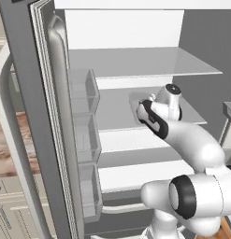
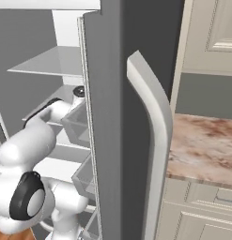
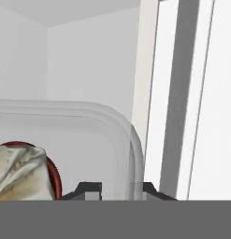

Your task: Place two dumplings into each of the tupperware containers and then place the containers in the fridge.

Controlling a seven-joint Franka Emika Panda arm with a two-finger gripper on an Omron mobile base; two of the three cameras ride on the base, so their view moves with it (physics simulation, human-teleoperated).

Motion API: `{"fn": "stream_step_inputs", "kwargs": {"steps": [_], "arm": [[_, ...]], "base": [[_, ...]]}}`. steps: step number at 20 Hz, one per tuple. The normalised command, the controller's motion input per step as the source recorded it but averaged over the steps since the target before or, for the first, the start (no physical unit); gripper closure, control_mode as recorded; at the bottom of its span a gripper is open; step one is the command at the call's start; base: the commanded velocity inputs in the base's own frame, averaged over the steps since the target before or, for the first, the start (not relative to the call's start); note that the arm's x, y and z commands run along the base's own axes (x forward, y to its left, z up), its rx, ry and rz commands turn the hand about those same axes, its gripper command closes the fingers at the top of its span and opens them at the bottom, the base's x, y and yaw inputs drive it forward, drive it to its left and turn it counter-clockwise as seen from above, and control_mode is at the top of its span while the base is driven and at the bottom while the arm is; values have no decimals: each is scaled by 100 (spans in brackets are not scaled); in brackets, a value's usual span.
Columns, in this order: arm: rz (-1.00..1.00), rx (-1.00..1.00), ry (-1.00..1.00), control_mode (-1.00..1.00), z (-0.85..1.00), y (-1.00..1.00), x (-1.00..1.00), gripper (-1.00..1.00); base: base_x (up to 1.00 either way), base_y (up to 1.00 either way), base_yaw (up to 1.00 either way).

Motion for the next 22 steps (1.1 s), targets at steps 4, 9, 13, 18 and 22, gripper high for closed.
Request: {"fn": "stream_step_inputs", "kwargs": {"steps": [4,9,13,18,22], "arm": [[0,0,-6,-100,-32,3,36,100],[0,1,-15,-100,-2,0,42,100],[0,0,-4,-100,-3,0,13,100],[0,0,0,-100,0,0,0,-100],[0,1,-11,-100,9,0,0,-100]], "base": [[0,0,0],[0,0,0],[0,0,0],[0,0,0],[0,0,0]]}}
